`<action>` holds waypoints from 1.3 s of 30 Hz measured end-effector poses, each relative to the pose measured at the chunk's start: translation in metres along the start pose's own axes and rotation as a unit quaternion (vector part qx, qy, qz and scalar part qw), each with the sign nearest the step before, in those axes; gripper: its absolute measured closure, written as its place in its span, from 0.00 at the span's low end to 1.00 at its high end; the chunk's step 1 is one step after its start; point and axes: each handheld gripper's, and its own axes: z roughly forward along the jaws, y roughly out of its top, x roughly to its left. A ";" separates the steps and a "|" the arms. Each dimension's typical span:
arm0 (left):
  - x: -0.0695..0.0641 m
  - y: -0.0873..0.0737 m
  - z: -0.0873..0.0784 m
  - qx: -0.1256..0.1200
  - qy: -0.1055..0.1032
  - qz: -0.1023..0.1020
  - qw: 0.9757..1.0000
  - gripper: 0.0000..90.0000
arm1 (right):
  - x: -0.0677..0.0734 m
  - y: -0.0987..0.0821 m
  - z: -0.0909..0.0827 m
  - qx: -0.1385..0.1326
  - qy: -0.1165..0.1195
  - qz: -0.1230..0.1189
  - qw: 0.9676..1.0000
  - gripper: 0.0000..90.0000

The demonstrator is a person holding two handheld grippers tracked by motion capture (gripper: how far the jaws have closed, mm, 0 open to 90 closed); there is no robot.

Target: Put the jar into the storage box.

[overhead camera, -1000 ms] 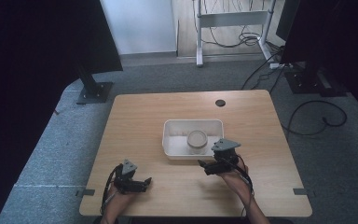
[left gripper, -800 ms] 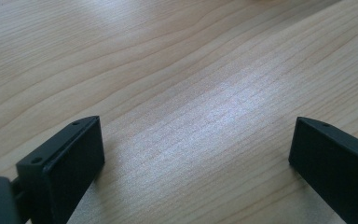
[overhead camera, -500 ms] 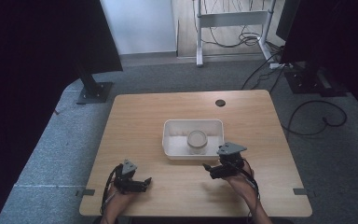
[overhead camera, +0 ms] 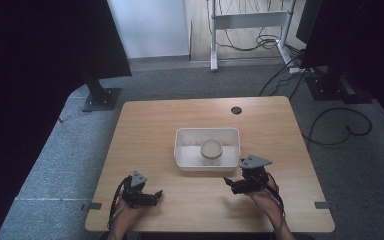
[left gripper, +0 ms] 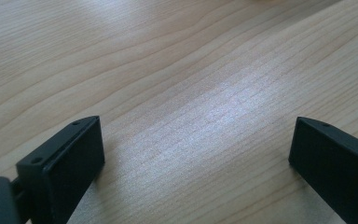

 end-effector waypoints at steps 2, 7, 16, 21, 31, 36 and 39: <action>0.000 0.000 0.000 0.000 0.000 0.000 1.000 0.03 | -0.001 -0.002 -0.002 0.002 -0.003 0.000 1.000 0.05; 0.000 0.000 0.000 0.000 0.000 0.000 1.000 0.03 | -0.004 -0.008 -0.008 0.004 -0.009 0.006 1.000 0.05; 0.000 0.000 0.000 0.000 0.000 0.000 1.000 0.03 | -0.009 -0.017 -0.017 0.003 -0.021 0.015 1.000 0.05; 0.000 0.000 0.000 0.000 0.000 0.000 1.000 0.03 | -0.010 -0.022 -0.021 0.006 -0.027 0.016 0.999 0.05; 0.000 0.000 0.000 0.000 0.000 0.000 1.000 0.03 | -0.014 -0.035 -0.027 0.014 -0.037 0.024 0.999 0.05; 0.000 0.000 0.000 0.000 0.000 0.000 1.000 0.03 | -0.016 -0.041 -0.028 0.018 -0.040 0.029 0.999 0.05; 0.000 0.000 0.000 0.000 0.000 0.000 1.000 0.03 | -0.016 -0.045 -0.028 0.022 -0.041 0.033 0.998 0.05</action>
